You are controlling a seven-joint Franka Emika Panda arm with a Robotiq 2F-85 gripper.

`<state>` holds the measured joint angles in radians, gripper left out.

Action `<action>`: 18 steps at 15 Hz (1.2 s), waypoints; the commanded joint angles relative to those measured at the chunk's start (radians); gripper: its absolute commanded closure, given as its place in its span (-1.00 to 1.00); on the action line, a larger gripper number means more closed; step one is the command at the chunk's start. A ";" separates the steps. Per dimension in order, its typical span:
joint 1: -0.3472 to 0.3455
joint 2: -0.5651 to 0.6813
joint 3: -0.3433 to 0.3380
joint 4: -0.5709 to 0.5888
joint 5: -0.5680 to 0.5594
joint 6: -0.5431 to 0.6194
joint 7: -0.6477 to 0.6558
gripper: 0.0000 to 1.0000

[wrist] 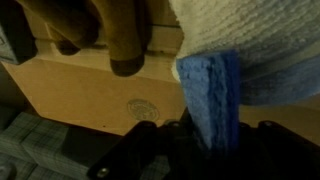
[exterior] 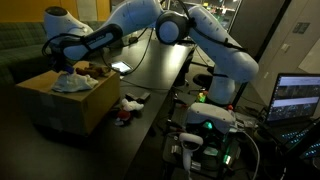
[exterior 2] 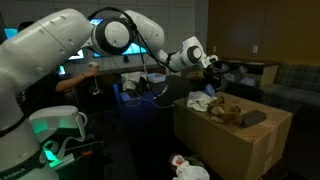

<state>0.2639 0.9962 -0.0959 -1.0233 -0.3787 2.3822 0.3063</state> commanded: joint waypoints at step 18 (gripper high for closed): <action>-0.038 -0.043 0.048 0.163 0.049 -0.217 -0.148 -1.00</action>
<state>0.2422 1.0492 -0.0988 -0.7984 -0.3679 2.1903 0.2360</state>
